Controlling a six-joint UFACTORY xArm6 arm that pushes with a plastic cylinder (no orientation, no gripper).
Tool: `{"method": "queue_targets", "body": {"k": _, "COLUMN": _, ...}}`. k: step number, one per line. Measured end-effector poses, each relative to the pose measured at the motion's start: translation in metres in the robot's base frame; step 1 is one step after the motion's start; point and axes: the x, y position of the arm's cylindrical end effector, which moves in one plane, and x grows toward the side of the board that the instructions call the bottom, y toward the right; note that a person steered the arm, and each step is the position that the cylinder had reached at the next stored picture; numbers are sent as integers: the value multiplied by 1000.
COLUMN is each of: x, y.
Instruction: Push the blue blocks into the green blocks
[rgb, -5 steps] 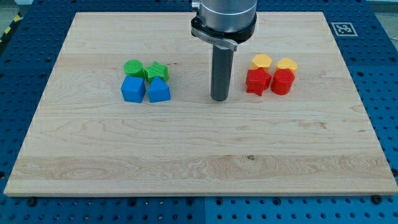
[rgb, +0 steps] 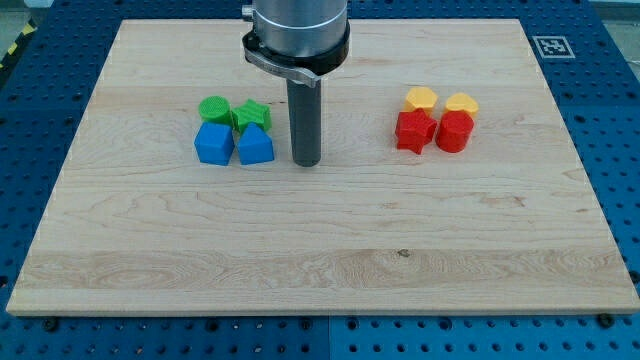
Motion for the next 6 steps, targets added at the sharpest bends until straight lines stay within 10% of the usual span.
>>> {"method": "queue_targets", "body": {"k": 6, "x": 2, "y": -72}}
